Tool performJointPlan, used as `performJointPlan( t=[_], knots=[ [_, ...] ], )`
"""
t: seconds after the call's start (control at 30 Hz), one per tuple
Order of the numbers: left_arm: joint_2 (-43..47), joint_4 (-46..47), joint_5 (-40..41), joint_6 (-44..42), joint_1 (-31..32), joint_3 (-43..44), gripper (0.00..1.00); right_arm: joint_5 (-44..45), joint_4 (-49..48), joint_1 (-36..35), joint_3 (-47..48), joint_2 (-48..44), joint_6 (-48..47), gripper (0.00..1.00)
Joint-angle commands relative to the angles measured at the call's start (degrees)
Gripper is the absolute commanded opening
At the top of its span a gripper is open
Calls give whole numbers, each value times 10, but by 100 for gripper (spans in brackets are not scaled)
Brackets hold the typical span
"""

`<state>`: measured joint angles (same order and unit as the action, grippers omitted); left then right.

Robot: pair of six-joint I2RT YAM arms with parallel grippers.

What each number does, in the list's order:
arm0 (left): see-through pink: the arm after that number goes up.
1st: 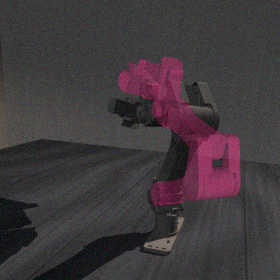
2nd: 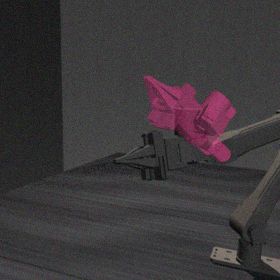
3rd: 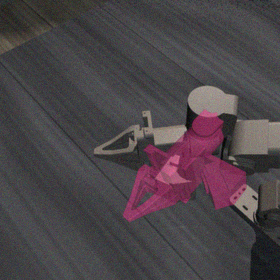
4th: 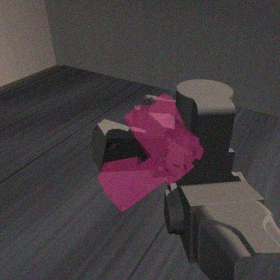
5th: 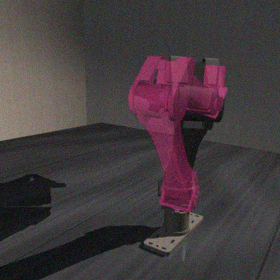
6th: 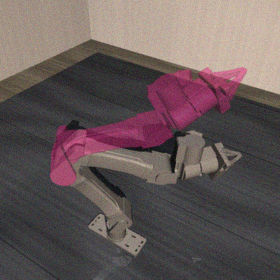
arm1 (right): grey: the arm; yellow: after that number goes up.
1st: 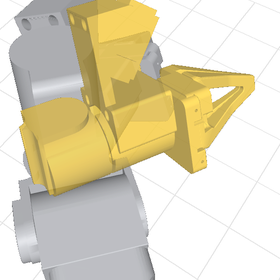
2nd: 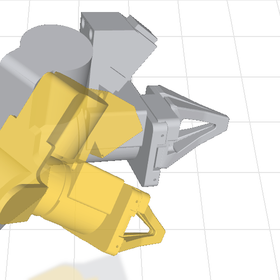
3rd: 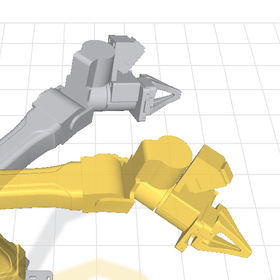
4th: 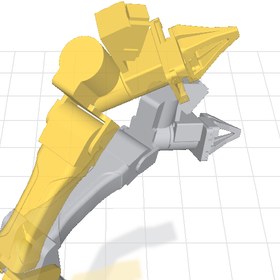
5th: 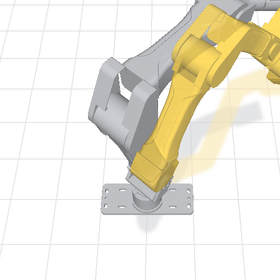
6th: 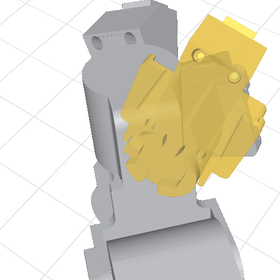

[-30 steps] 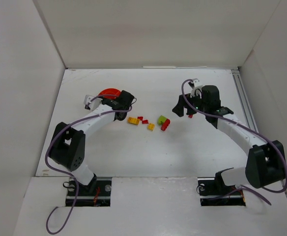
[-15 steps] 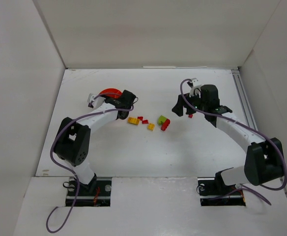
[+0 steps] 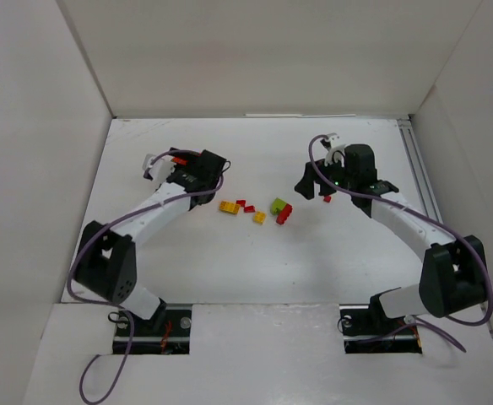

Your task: Sort the legos into containers by color

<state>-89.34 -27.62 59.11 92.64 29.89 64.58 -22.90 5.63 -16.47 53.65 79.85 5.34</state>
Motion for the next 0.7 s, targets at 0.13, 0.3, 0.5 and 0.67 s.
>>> performJointPlan(
  t=[0.13,0.3,0.5,0.67],
  knots=[
    [173,142,-91,-241,0,-72,100,2,-15,-1,25,-28,-24,88],
    [244,177,-316,-436,-42,-82,100,46,-7,-60,25,-38,-85,90],
    [289,182,-707,-562,-183,-141,100,132,44,-238,100,38,-232,90],
    [360,138,-660,-548,-218,-187,100,158,39,-296,171,150,-299,90]
  ],
)
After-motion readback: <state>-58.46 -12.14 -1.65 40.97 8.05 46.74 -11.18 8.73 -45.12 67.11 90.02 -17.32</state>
